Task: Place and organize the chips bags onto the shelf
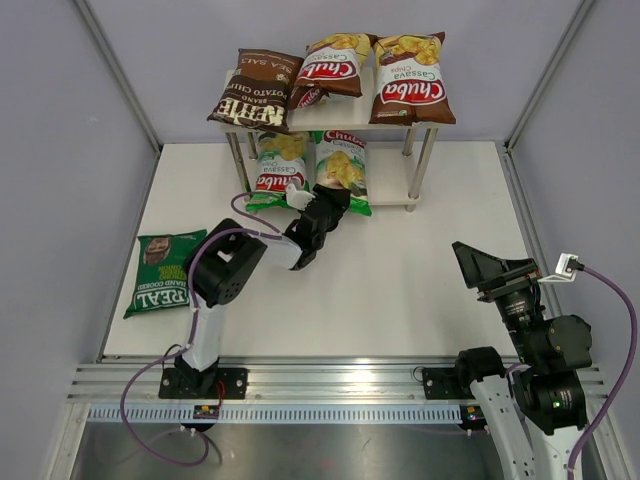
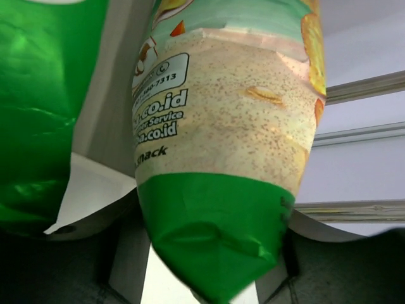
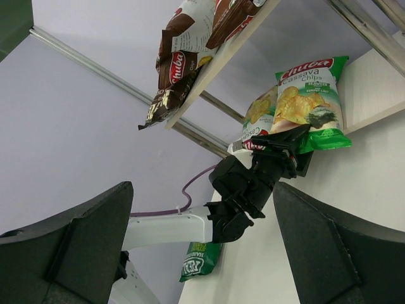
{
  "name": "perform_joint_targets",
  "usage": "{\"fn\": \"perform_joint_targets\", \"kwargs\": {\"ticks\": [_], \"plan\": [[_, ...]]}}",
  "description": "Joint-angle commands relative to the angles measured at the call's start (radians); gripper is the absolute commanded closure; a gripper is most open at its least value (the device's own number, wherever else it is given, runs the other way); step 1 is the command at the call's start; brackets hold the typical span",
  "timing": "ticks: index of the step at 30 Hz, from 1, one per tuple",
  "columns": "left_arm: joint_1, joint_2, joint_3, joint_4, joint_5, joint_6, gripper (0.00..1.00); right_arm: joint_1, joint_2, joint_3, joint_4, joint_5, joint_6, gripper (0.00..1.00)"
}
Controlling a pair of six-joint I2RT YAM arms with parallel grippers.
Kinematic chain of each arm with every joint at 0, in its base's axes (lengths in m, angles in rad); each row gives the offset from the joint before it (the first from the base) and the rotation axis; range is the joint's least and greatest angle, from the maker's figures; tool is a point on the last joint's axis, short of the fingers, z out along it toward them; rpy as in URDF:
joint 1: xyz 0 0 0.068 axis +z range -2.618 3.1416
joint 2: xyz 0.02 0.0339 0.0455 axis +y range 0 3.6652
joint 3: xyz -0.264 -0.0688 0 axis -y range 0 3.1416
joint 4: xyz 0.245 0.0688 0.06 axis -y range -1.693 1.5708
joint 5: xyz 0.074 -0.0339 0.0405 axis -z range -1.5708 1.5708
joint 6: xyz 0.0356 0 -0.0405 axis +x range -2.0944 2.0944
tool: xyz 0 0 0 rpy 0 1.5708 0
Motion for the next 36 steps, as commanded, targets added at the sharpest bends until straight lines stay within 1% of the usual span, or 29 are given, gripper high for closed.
{"fn": "perform_joint_targets", "kwargs": {"ticks": [1,2,5,13,14,15,21,22,23,26,30,33,36], "plan": [[0.002,-0.076,0.032,-0.124,-0.011,-0.012,0.36,0.002,-0.008,0.029,0.001,-0.011,-0.017,0.01],[0.002,-0.082,0.038,-0.18,-0.007,-0.016,0.34,0.002,-0.008,0.03,-0.002,-0.014,-0.021,0.01],[-0.001,-0.114,0.061,-0.274,-0.013,-0.007,0.3,0.002,-0.001,0.036,-0.013,-0.019,-0.032,0.01],[-0.006,-0.162,0.084,-0.411,-0.015,-0.068,0.28,0.002,0.02,0.053,-0.025,-0.042,-0.048,0.01],[-0.006,-0.161,0.09,-0.426,-0.01,-0.07,0.26,0.002,0.023,0.055,-0.03,-0.045,-0.051,0.01],[-0.006,-0.162,0.098,-0.439,-0.007,-0.073,0.19,0.002,0.028,0.056,-0.032,-0.051,-0.051,0.01],[-0.007,-0.191,0.095,-0.448,0.008,-0.061,0.15,0.002,0.025,0.056,-0.042,-0.051,-0.061,0.01],[-0.01,-0.197,0.093,-0.449,0.012,-0.058,0.12,0.002,0.025,0.056,-0.044,-0.052,-0.061,0.01],[-0.009,-0.206,0.093,-0.463,0.019,-0.046,0.01,0.002,0.026,0.055,-0.042,-0.054,-0.063,0.0],[-0.024,-0.263,0.077,-0.512,-0.002,-0.038,0.01,0.002,0.037,0.055,-0.038,-0.066,-0.069,0.0],[-0.032,-0.348,0.0,-0.506,-0.034,-0.01,0.01,0.002,0.061,0.049,-0.024,-0.091,-0.083,0.0],[-0.032,-0.436,-0.049,-0.544,-0.051,0.051,0.01,0.002,0.087,0.046,-0.021,-0.12,-0.113,0.01],[-0.033,-0.541,-0.095,-0.627,-0.068,0.119,0.01,0.002,0.12,0.052,-0.033,-0.143,-0.158,0.01]]}}
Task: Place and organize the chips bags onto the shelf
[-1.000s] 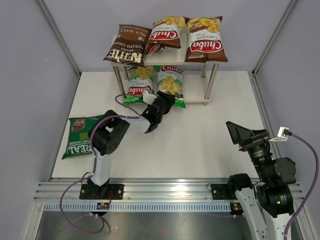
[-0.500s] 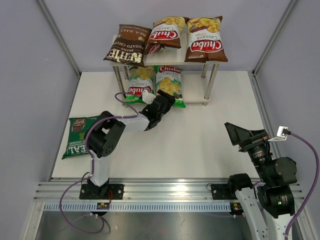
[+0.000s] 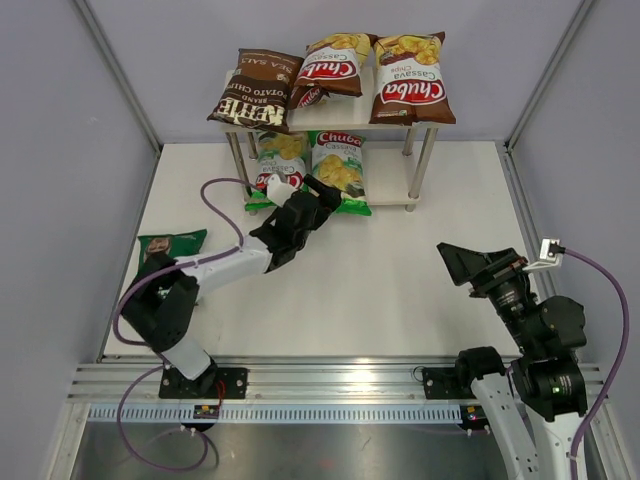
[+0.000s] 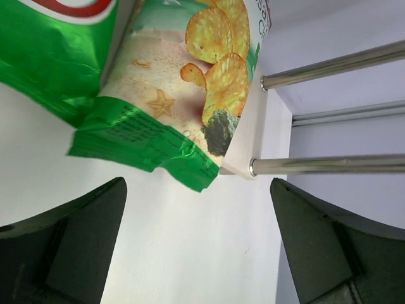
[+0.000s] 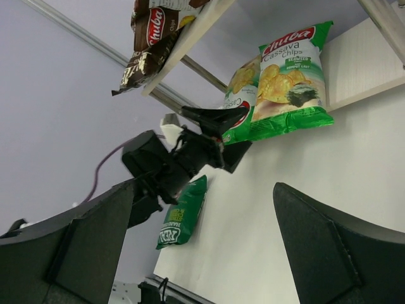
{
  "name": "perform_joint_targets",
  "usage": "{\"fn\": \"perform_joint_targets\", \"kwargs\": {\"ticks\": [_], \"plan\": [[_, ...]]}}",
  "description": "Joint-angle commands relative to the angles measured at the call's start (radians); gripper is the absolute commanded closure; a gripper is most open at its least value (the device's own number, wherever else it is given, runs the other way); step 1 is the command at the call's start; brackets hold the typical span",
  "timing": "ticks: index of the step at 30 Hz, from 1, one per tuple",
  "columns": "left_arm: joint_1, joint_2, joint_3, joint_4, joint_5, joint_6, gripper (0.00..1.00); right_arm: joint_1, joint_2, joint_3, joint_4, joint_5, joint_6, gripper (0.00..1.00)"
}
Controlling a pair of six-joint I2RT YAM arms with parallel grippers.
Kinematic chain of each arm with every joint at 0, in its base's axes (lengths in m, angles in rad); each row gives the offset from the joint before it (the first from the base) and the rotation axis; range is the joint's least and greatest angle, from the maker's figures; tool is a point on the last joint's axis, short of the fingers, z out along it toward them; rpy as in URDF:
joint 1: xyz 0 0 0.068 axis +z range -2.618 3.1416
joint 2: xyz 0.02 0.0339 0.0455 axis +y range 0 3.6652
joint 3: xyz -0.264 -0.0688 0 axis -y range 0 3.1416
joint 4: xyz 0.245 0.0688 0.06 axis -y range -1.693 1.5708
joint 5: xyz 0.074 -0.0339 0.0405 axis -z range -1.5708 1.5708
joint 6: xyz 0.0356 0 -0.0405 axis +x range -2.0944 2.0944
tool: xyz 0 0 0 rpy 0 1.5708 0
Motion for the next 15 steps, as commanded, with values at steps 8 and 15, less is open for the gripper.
{"fn": "perform_joint_targets", "kwargs": {"ticks": [8,15], "plan": [[0.012,-0.384,-0.13,-0.44,-0.17,0.238,0.01,0.002,0.06,0.015,0.037,-0.08,-0.12,0.01],[0.233,-0.554,-0.156,-0.599,-0.065,0.538,0.01,0.002,0.17,0.008,0.06,-0.246,-0.234,0.01]]}}
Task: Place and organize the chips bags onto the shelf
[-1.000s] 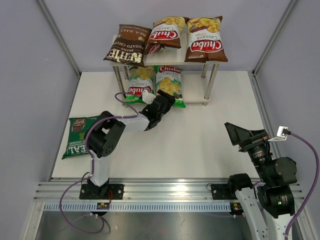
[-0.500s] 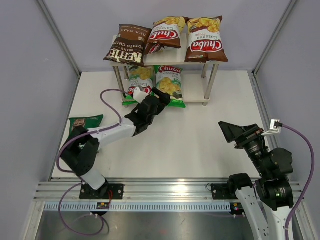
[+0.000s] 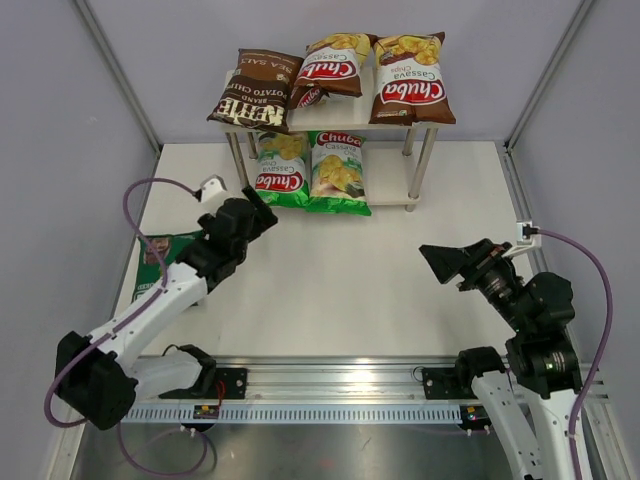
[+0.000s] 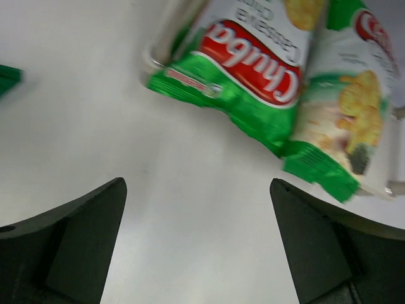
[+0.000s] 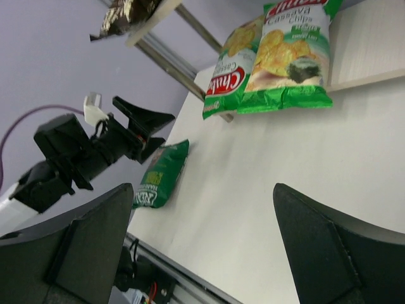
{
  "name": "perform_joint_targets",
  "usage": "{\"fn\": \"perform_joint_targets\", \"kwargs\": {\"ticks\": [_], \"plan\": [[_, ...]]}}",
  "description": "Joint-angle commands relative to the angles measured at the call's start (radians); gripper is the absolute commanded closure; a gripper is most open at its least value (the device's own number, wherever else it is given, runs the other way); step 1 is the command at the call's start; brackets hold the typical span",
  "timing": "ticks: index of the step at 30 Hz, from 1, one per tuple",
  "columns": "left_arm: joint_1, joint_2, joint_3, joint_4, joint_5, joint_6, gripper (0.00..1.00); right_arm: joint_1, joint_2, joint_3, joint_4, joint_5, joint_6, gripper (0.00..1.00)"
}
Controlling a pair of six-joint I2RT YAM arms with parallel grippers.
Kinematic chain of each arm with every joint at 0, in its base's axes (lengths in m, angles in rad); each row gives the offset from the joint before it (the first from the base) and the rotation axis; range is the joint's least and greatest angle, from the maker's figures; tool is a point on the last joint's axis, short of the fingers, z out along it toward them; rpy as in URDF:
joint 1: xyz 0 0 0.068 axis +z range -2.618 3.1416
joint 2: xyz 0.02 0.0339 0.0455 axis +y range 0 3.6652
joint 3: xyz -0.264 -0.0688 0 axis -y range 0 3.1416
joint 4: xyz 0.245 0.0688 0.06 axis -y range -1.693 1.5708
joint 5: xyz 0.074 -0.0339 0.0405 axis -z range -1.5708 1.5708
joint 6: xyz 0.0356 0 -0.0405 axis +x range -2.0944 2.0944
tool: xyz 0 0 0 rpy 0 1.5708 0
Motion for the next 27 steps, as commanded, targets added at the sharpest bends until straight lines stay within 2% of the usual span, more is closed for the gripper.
{"fn": "perform_joint_targets", "kwargs": {"ticks": [1,6,10,13,14,16,18,22,27], "plan": [[0.103,-0.048,0.009,-0.12,0.026,0.243,0.01,0.002,0.067,0.005,0.038,-0.115,-0.08,0.01],[0.288,-0.129,0.025,-0.183,0.126,0.338,0.01,0.002,0.059,-0.083,0.134,-0.185,-0.058,0.0],[0.439,-0.181,0.011,-0.177,0.253,0.513,0.01,0.002,0.058,-0.121,0.194,-0.259,-0.083,0.01],[0.609,-0.155,0.048,-0.233,0.432,0.606,0.01,0.002,0.056,-0.133,0.21,-0.279,-0.112,0.01],[0.693,-0.139,0.084,-0.253,0.457,0.627,0.01,0.002,0.052,-0.141,0.225,-0.287,-0.115,0.0],[0.759,-0.07,0.123,-0.31,0.482,0.694,0.01,0.002,0.049,-0.155,0.257,-0.316,-0.115,0.01],[0.769,-0.007,0.179,-0.353,0.428,0.716,0.01,0.012,0.044,-0.173,0.303,-0.363,-0.123,0.01],[0.761,0.174,0.255,-0.463,0.496,0.783,0.01,0.026,0.044,-0.178,0.299,-0.397,-0.159,0.0],[0.628,0.276,0.252,-0.511,0.284,0.803,0.01,0.042,0.038,-0.184,0.305,-0.415,-0.155,0.01]]}}
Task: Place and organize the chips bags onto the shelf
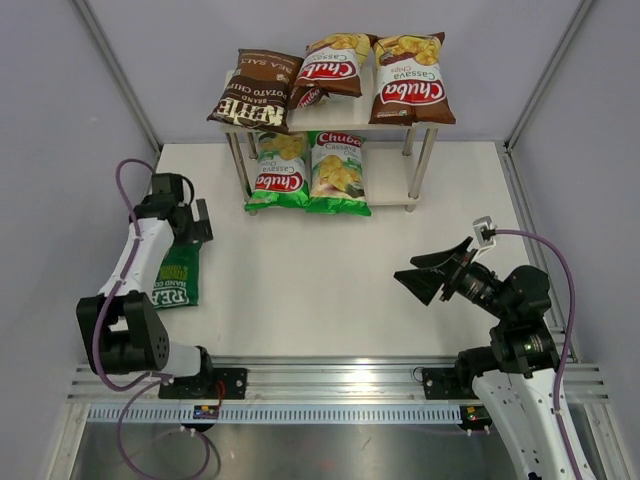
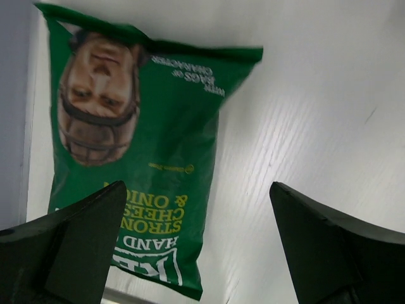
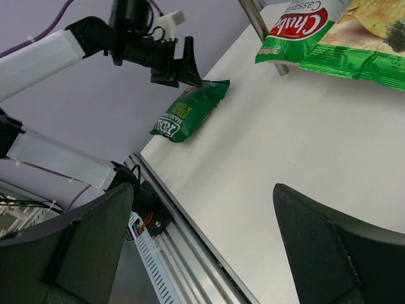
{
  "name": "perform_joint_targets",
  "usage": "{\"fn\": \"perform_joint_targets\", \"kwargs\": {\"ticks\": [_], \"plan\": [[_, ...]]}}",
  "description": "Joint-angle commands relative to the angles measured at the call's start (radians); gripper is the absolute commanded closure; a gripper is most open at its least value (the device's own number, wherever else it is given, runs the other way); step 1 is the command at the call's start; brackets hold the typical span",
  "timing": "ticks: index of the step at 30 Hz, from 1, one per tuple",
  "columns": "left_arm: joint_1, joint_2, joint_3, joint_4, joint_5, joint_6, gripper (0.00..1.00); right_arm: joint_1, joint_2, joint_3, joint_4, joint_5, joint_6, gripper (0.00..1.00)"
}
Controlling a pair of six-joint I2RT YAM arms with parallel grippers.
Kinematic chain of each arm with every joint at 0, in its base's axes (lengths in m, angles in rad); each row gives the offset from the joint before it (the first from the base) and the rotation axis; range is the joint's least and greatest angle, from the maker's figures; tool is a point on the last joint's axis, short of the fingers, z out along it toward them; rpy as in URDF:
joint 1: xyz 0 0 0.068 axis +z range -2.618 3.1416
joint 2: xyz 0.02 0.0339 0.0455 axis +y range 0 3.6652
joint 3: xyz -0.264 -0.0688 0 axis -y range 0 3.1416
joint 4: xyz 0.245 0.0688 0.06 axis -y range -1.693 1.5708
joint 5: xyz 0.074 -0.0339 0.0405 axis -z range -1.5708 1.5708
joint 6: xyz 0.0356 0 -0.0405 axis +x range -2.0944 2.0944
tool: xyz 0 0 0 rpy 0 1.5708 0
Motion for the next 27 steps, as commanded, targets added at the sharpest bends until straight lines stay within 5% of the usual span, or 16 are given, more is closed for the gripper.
{"fn": "perform_joint_targets", "kwargs": {"ticks": [1,10,15,18,20,27], "plan": [[-0.059,0.045,0.013,-0.081,-0.14,0.05,0.01,0.015,-0.012,-0.002,0.06,-0.055,-0.024,0.01],[-0.194,0.265,0.042,-0.111,-0.43,0.004,0.01,0.017,-0.022,-0.005,0.049,-0.062,-0.027,0.01],[-0.228,0.393,0.033,-0.127,-0.444,-0.037,0.05,0.017,-0.022,-0.005,0.051,-0.056,-0.03,0.01],[-0.242,0.417,0.028,-0.134,-0.457,-0.045,0.23,0.017,-0.025,0.0,0.04,-0.053,-0.036,0.0],[-0.248,0.418,0.03,-0.14,-0.478,-0.056,0.48,0.017,-0.03,0.0,0.037,-0.05,-0.037,0.01],[-0.279,0.314,0.022,-0.12,-0.469,-0.073,0.8,0.017,-0.03,-0.004,0.026,-0.036,-0.037,0.0]]}}
